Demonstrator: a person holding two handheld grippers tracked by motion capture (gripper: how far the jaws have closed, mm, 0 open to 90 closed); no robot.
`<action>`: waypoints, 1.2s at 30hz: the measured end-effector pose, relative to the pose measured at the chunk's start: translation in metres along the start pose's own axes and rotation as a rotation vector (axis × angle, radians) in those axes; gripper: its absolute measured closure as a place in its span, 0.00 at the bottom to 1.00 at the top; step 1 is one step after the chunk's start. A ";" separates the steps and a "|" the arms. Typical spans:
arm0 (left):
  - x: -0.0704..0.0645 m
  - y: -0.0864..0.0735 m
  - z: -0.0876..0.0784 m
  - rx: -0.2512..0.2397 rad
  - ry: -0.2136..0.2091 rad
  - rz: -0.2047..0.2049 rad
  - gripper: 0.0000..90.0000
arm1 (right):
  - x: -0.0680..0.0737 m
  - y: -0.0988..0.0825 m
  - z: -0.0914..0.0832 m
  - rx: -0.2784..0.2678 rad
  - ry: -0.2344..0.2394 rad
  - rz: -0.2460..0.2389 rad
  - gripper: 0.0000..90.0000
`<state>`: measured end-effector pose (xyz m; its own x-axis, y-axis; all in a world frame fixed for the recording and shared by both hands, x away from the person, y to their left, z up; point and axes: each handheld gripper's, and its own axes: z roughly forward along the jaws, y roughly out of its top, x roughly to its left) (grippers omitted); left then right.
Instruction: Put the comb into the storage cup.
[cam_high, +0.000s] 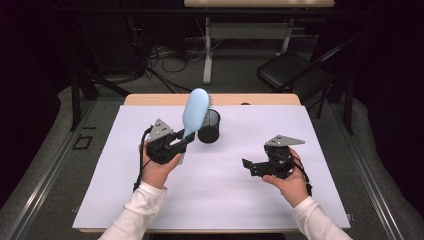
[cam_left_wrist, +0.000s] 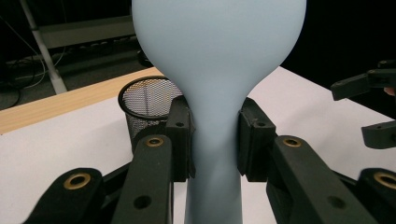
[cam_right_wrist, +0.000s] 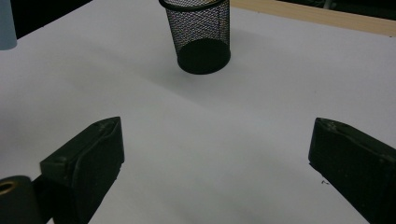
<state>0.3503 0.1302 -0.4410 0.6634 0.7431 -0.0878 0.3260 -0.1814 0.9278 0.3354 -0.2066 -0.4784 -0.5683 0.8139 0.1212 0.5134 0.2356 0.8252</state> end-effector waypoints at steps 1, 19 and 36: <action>0.000 0.000 0.000 -0.003 0.000 -0.001 0.77 | 0.001 0.002 0.002 0.006 -0.001 -0.004 0.04; -0.002 -0.005 0.006 -0.013 -0.014 -0.007 0.77 | 0.009 0.043 0.018 0.070 0.066 0.014 0.04; -0.002 -0.010 0.014 -0.010 -0.025 -0.021 0.77 | 0.009 0.080 0.014 0.000 0.100 0.104 0.05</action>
<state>0.3551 0.1214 -0.4555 0.6733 0.7301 -0.1163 0.3333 -0.1593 0.9293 0.3801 -0.1726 -0.4190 -0.5732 0.7769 0.2605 0.5727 0.1524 0.8055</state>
